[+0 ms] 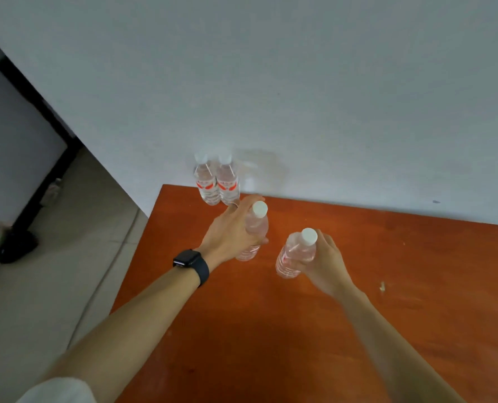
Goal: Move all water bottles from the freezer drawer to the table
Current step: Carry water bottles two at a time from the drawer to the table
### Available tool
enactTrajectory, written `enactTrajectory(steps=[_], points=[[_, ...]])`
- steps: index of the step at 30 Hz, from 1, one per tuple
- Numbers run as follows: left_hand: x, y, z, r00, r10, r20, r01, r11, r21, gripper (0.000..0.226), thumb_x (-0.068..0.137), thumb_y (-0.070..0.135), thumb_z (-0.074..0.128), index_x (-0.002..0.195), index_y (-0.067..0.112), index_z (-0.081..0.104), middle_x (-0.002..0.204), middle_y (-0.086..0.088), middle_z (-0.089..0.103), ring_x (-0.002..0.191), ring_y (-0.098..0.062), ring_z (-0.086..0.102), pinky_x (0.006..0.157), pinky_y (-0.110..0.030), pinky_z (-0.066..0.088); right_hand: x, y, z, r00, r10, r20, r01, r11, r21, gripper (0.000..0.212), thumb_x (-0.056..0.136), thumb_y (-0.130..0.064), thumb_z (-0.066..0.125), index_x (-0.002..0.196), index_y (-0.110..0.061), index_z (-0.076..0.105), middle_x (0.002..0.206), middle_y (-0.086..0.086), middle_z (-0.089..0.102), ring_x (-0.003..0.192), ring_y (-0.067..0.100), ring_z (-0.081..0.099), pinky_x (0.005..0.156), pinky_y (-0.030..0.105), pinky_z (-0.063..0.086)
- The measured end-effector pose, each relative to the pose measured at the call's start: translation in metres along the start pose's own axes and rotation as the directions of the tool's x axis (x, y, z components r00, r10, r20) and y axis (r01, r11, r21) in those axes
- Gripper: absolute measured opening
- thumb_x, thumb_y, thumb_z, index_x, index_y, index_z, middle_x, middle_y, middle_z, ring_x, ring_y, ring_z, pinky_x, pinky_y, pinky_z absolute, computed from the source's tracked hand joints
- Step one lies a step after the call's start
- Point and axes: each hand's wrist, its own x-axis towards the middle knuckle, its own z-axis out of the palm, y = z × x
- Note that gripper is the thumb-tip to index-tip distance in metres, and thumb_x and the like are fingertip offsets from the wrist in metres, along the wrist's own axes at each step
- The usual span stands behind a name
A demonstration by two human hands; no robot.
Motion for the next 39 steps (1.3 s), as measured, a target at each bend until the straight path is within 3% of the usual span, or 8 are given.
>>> enactTrajectory(steps=[2,4,7,13,17,25,30,39], points=[[0.032,-0.006,-0.006,0.996,0.07,-0.049,-0.061,0.983,0.176,0.084,0.064,0.061,0.085,0.13,0.042,0.036,0.121,-0.001,0.063,0.112,-0.027,0.061,0.095,-0.045,0.05,0.031,-0.003,0.002,1.0,0.0,-0.025,0.0,1.0,0.029,0.057,0.07,-0.04,0.086,0.108,-0.05,0.044,0.105,-0.026,0.053,0.101,0.004,0.051,0.076,0.02,0.04],[0.063,-0.016,-0.008,0.975,0.188,-0.12,-0.123,0.903,0.412,0.082,0.061,0.066,0.082,0.126,0.031,0.044,0.111,-0.001,0.071,0.12,-0.024,0.057,0.114,-0.048,0.029,0.063,-0.006,0.006,0.999,-0.004,-0.038,0.005,0.999,0.037,0.054,0.07,-0.042,0.083,0.108,-0.05,0.045,0.104,-0.024,0.054,0.098,0.002,0.055,0.074,0.018,0.041],[0.1,-0.025,-0.011,0.951,0.254,-0.178,-0.112,0.817,0.565,0.068,0.066,0.062,0.077,0.114,0.02,0.055,0.094,0.002,0.075,0.122,-0.018,0.058,0.114,-0.049,0.007,0.111,-0.008,0.013,0.999,-0.016,-0.04,0.017,0.999,0.045,0.054,0.073,-0.037,0.082,0.116,-0.041,0.05,0.109,-0.02,0.057,0.1,0.005,0.057,0.077,0.021,0.045],[0.155,-0.046,-0.011,0.932,0.328,-0.156,-0.128,0.698,0.705,0.056,0.068,0.053,0.079,0.102,0.014,0.058,0.075,0.001,0.073,0.104,-0.019,0.064,0.094,-0.045,0.024,0.188,-0.015,0.028,0.998,-0.041,-0.05,0.042,0.999,0.015,0.064,0.075,-0.033,0.081,0.13,-0.029,0.048,0.122,-0.006,0.058,0.101,0.013,0.058,0.078,0.025,0.046],[0.167,-0.06,-0.006,0.943,0.321,-0.082,-0.153,0.642,0.751,0.067,0.062,0.05,0.085,0.104,0.012,0.051,0.073,0.0,0.072,0.098,-0.021,0.064,0.084,-0.043,0.028,0.212,-0.015,0.039,0.998,-0.057,-0.037,0.058,0.998,0.027,0.07,0.074,-0.034,0.084,0.131,-0.034,0.044,0.123,-0.009,0.055,0.098,0.009,0.054,0.069,0.011,0.035],[0.182,-0.071,-0.021,0.956,0.295,-0.004,-0.191,0.629,0.754,0.075,0.071,0.069,0.074,0.117,0.013,0.056,0.078,0.002,0.073,0.094,-0.023,0.065,0.095,-0.043,0.029,0.214,-0.009,0.059,0.998,-0.034,-0.054,0.043,0.984,0.175,0.078,0.076,-0.05,0.08,0.136,-0.042,0.032,0.12,-0.02,0.056,0.097,-0.002,0.056,0.069,0.007,0.039],[0.184,-0.073,-0.033,0.971,0.233,0.055,-0.208,0.709,0.674,0.061,0.086,0.068,0.063,0.121,0.019,0.051,0.093,0.002,0.075,0.107,-0.024,0.062,0.096,-0.04,0.039,0.217,0.004,0.071,0.995,0.039,0.091,-0.055,0.981,0.184,0.089,0.076,-0.04,0.084,0.143,-0.036,0.026,0.123,-0.013,0.06,0.103,0.006,0.059,0.083,0.021,0.046],[0.188,-0.073,-0.034,0.981,0.19,0.028,-0.163,0.752,0.638,0.057,0.089,0.063,0.062,0.122,0.018,0.05,0.097,0.0,0.073,0.103,-0.024,0.06,0.09,-0.038,0.041,0.229,0.012,0.082,0.993,0.086,0.079,-0.101,0.972,0.211,0.082,0.08,-0.038,0.082,0.142,-0.038,0.029,0.111,-0.025,0.059,0.087,-0.008,0.06,0.069,0.006,0.042]])
